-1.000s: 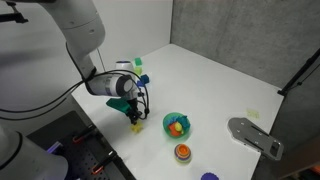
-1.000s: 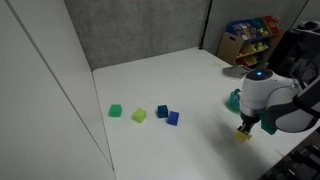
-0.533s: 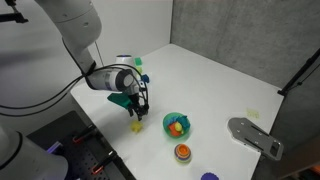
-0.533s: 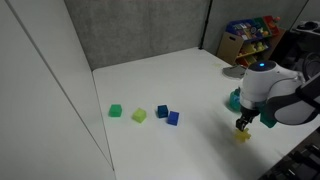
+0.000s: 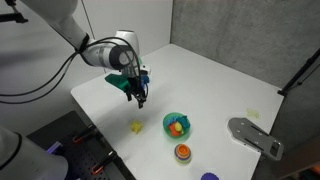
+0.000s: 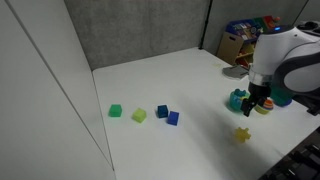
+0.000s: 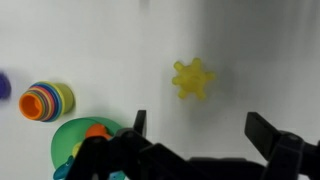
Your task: Remove the yellow microbe shaped toy from the green bowl and put it on the table
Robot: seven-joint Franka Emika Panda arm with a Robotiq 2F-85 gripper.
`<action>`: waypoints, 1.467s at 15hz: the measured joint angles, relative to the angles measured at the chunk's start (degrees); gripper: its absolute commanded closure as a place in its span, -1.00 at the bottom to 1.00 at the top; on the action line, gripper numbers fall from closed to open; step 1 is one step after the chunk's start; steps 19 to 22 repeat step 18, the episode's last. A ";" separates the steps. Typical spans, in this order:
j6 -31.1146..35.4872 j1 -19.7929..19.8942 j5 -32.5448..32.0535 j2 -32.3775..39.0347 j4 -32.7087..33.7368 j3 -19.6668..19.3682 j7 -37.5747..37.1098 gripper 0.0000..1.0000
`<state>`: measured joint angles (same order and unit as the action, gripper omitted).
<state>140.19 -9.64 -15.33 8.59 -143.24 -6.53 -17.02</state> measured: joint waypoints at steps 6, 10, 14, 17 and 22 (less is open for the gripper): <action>-13.99 4.41 7.71 -13.67 0.95 3.08 6.41 -1.00; -21.22 6.87 8.89 -21.59 2.62 3.20 10.84 -1.00; -25.41 8.65 8.92 -28.60 3.54 3.19 13.37 -1.00; -27.67 9.29 9.09 -31.97 3.53 3.18 14.41 -1.00; -27.89 9.40 9.10 -32.37 3.48 3.22 14.52 -1.00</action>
